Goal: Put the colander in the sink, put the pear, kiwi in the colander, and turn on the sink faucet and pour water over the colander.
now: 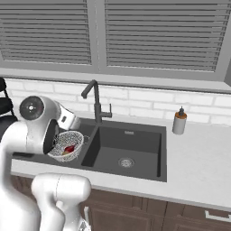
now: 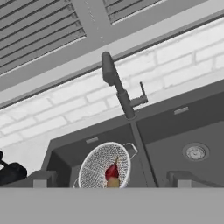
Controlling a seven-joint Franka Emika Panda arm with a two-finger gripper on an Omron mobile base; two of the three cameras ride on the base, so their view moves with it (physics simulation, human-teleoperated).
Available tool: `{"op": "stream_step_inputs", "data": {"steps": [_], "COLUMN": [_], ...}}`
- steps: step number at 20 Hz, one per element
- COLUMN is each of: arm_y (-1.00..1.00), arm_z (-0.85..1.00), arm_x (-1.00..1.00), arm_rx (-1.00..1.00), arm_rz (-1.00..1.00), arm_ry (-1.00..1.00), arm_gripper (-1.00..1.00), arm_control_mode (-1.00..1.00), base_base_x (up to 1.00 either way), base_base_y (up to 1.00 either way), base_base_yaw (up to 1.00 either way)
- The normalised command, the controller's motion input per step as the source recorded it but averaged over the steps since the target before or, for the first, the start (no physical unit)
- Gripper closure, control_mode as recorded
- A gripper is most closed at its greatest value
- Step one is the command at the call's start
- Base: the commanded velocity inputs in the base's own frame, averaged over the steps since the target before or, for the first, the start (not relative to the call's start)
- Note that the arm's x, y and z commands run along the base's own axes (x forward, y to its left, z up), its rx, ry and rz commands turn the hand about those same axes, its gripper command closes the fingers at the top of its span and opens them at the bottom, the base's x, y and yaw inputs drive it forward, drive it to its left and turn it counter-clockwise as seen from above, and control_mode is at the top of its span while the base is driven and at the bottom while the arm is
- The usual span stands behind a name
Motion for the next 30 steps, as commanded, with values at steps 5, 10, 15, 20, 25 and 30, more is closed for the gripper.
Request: {"op": "stream_step_inputs", "data": {"steps": [5, 10, 15, 20, 25, 30], "arm_y": [-0.47, -0.11, 0.0, 0.03, 0.16, 0.25], "arm_z": [0.94, 0.28, 0.0, -0.09, -0.25, -0.39], "arm_x": [-0.12, 0.19, 0.53, 0.49, 0.29, 0.21], "arm_rx": [0.01, 0.0, 0.0, 0.0, 0.0, 0.0], "arm_rz": [0.0, 0.0, 0.0, 0.0, 0.0, 0.0], "arm_ry": [-0.03, 0.03, 0.12, 0.09, 0.05, 0.07], "arm_gripper": [-1.0, -1.0, -1.0, -1.0, -1.0, -1.0], "arm_control_mode": [-1.0, -1.0, -1.0, -1.0, -1.0, -1.0], "base_base_x": [0.0, 0.0, 0.0, 0.0, 0.0, 0.0], "base_base_y": [0.0, 0.0, 0.0, 0.0, 0.0, 0.0], "base_base_yaw": [0.0, 0.0, 0.0, 0.0, 0.0, 0.0]}}
